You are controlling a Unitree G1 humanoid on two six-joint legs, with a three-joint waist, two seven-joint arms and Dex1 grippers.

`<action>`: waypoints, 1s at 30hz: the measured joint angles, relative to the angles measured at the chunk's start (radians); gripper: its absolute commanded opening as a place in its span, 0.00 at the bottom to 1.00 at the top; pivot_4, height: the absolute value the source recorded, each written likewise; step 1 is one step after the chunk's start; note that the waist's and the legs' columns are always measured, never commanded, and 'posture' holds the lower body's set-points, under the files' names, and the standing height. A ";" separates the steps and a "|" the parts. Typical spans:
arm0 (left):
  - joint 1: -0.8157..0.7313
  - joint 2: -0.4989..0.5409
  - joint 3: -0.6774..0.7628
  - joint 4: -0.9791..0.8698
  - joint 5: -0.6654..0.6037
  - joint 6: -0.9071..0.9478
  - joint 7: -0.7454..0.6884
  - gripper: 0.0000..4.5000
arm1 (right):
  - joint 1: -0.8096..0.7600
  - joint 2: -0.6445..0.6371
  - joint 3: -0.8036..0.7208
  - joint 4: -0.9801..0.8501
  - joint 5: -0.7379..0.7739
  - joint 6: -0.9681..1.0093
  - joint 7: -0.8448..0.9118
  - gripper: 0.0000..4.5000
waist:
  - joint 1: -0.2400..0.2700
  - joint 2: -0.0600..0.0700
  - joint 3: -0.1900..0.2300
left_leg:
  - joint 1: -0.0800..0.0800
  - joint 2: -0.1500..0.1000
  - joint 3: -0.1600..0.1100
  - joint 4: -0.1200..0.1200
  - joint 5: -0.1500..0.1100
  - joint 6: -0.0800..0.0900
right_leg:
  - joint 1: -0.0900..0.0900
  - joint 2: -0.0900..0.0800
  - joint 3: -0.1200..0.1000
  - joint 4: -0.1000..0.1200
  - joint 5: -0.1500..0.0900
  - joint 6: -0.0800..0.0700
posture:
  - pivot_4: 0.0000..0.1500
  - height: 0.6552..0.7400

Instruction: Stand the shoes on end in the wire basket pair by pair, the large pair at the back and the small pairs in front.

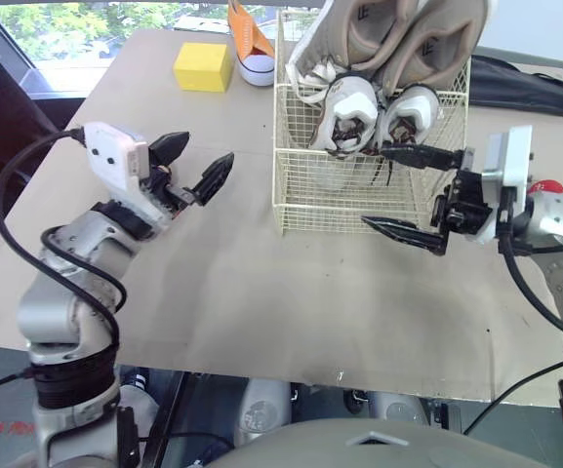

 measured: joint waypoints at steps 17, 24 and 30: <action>-0.019 0.277 -0.005 -0.135 -0.315 0.236 -0.278 0.99 | 0.628 0.005 -0.352 -0.209 -0.135 0.045 -0.253 1.00 | 0.029 -0.004 0.004 | 0.000 -0.001 -0.001 -0.003 0.001 -0.002 | 0.000 -0.001 0.002 -0.001 -0.001 0.001 | 1.00 1.00; -0.105 0.254 -0.212 -0.204 -0.291 0.232 -0.280 0.99 | 0.838 0.119 -0.431 -0.203 -0.325 0.004 -0.399 1.00 | 0.011 -0.002 0.005 | 0.003 0.000 0.003 -0.003 0.000 -0.008 | -0.001 0.005 0.014 0.000 -0.005 0.000 | 1.00 1.00; -0.206 0.168 -0.271 -0.203 -0.288 0.233 -0.197 0.99 | 0.732 0.059 -0.501 -0.145 -0.359 0.134 -0.472 1.00 | 0.006 -0.002 0.005 | 0.002 0.000 0.003 -0.003 0.002 -0.004 | -0.001 0.007 0.016 0.000 -0.003 -0.004 | 1.00 1.00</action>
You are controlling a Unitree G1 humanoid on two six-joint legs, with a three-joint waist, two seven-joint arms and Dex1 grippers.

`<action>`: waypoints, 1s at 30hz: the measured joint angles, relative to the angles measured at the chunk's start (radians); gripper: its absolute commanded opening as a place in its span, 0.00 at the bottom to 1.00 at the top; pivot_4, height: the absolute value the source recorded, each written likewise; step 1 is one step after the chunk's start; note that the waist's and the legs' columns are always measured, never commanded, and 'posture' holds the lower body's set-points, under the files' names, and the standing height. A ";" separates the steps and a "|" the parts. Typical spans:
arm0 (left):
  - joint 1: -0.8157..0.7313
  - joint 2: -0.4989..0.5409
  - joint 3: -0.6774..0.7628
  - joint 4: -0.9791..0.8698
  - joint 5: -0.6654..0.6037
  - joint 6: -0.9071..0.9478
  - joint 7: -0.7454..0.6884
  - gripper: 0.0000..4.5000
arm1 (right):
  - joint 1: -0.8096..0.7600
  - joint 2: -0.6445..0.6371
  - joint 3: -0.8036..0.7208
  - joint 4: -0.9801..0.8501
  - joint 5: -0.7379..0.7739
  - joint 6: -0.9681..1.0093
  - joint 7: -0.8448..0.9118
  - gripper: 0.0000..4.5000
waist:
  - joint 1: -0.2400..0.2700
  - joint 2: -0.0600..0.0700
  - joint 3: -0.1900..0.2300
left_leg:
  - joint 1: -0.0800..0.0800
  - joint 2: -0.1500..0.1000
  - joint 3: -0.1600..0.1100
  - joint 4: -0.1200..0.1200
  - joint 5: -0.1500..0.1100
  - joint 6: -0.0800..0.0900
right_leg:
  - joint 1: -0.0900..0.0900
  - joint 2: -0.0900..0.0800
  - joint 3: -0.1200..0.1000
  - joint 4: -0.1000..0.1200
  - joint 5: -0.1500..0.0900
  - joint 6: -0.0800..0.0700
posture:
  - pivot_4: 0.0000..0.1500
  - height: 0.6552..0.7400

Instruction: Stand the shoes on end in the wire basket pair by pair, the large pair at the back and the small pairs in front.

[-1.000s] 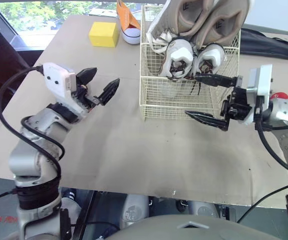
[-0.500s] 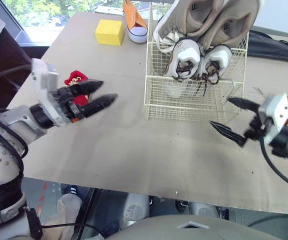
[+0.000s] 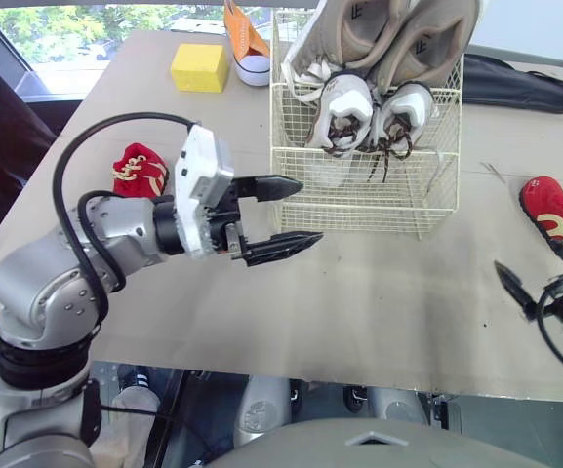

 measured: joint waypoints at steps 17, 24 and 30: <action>-0.107 -0.057 -0.096 -0.021 -0.022 0.037 0.084 0.99 | -0.244 -0.275 -0.039 0.290 -0.073 0.462 -0.045 1.00 | 0.001 -0.001 0.000 | -0.001 0.000 0.000 0.000 0.000 0.000 | 0.000 0.002 0.001 0.000 0.002 0.004 | 1.00 1.00; -0.108 -0.095 -0.100 -0.023 -0.024 0.037 0.111 0.99 | -0.371 -0.264 0.004 0.360 -0.056 0.522 -0.038 1.00 | 0.000 -0.001 0.000 | -0.001 -0.001 0.000 0.001 0.000 0.000 | 0.000 0.002 0.001 0.000 0.002 0.004 | 1.00 1.00; -0.100 -0.100 -0.100 -0.041 -0.024 0.037 0.129 1.00 | -0.454 -0.246 0.060 0.468 -0.051 0.506 -0.029 0.94 | 0.001 -0.001 0.000 | -0.001 -0.001 0.000 0.001 0.000 0.000 | 0.000 0.002 0.001 0.000 0.002 0.004 | 1.00 1.00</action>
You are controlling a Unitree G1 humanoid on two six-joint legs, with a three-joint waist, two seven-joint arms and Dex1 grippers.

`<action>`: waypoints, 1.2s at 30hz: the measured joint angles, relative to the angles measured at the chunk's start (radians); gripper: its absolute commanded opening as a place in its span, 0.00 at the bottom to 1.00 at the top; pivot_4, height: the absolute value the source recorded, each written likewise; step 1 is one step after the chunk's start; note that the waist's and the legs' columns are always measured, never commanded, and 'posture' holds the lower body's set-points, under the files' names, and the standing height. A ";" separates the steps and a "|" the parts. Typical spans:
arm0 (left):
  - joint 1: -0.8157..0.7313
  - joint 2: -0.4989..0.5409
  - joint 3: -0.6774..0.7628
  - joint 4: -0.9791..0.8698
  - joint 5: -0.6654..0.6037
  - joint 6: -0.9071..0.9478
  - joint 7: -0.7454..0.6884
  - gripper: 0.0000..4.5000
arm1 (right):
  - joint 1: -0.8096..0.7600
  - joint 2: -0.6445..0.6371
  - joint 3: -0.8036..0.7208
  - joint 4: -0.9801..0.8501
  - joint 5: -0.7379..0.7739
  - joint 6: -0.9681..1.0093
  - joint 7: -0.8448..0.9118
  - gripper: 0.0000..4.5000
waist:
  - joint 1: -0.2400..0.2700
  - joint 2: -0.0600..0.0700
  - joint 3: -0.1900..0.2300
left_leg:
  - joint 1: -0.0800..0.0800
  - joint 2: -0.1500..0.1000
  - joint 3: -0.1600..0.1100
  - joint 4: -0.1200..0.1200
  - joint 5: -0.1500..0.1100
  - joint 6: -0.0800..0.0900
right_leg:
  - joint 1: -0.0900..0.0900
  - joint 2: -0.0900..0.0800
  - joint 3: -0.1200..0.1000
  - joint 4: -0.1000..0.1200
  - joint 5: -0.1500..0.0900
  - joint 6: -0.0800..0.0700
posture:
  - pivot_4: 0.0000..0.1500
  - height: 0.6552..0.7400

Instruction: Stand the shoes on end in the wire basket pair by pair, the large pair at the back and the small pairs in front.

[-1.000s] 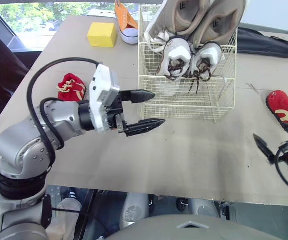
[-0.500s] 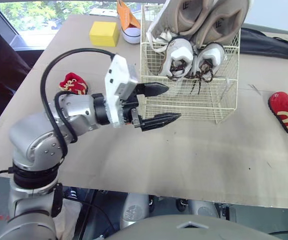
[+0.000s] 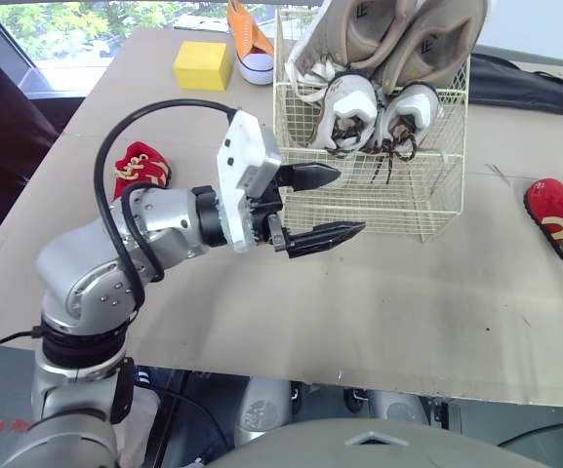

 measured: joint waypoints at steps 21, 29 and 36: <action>0.007 0.011 0.013 0.009 0.001 -0.008 -0.008 1.00 | 0.126 -0.078 0.114 -0.040 -0.107 -0.306 0.148 0.01 | -0.002 0.000 0.000 | 0.001 0.001 0.001 0.001 0.000 0.000 | 0.000 0.001 0.001 0.001 -0.001 0.003 | 1.00 1.00; -0.131 -0.020 0.119 0.204 -0.256 0.118 0.167 1.00 | 0.023 -0.034 -0.267 -0.194 0.152 -0.443 0.320 0.01 | 0.001 0.000 0.001 | 0.001 0.001 0.000 0.002 0.000 0.000 | 0.001 0.000 0.000 0.001 -0.001 0.003 | 1.00 1.00; -0.316 0.019 0.175 0.490 -0.501 0.258 0.291 1.00 | -0.117 -0.160 -0.333 -0.347 0.650 -0.275 0.471 0.01 | -0.005 -0.001 0.002 | 0.001 0.001 -0.002 0.000 0.000 0.000 | 0.000 0.001 0.000 0.001 0.000 0.000 | 1.00 1.00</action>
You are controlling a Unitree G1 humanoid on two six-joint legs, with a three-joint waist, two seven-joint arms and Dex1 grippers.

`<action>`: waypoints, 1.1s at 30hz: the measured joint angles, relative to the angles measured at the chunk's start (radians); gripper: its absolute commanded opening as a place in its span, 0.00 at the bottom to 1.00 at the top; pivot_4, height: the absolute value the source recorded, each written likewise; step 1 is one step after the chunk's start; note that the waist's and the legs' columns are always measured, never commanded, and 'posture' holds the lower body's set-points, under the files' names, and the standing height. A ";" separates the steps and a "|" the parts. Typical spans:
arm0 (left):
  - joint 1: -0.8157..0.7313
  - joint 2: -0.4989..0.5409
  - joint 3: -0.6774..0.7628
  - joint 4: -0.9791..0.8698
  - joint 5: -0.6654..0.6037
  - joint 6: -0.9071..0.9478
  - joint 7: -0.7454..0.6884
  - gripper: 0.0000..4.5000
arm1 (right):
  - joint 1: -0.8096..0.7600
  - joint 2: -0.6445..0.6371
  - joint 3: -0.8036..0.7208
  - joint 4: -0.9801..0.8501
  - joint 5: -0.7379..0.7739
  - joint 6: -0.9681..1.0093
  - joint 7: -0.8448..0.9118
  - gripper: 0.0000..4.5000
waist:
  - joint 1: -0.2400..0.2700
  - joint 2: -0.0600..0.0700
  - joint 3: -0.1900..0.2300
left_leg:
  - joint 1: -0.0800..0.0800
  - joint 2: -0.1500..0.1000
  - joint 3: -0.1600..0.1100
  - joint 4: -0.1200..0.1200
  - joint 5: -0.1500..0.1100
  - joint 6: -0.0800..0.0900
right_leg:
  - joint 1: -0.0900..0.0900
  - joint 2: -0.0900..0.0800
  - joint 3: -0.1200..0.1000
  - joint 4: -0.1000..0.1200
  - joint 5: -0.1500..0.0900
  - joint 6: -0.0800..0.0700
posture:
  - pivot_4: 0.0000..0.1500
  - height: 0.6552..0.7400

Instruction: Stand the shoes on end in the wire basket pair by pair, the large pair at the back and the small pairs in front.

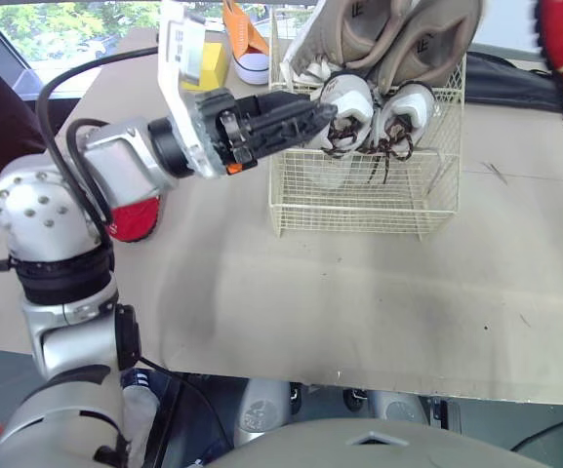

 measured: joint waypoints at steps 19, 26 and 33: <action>-0.300 0.147 -0.227 0.217 0.209 0.330 -0.325 1.00 | -0.570 0.068 0.944 0.068 -0.613 -0.649 0.192 0.01 | -0.001 -0.008 0.006 | -0.002 -0.002 0.001 0.002 0.000 0.000 | -0.002 0.000 -0.003 0.000 -0.001 0.001 | 1.00 1.00; -0.262 0.194 -0.239 0.127 0.254 0.384 -0.423 0.76 | -0.622 0.167 0.996 0.158 -0.723 -0.778 0.204 0.00 | -0.001 -0.007 0.006 | -0.002 -0.002 0.001 0.002 0.000 0.000 | -0.001 -0.001 -0.003 0.000 0.000 0.001 | 1.00 1.00; -0.224 0.194 -0.186 0.078 0.258 0.430 -0.408 0.16 | -0.625 0.242 1.009 0.207 -0.730 -0.776 0.204 0.00 | -0.001 -0.007 0.007 | -0.001 -0.001 0.000 0.002 0.000 0.000 | -0.001 -0.001 -0.003 0.001 0.000 0.001 | 1.00 1.00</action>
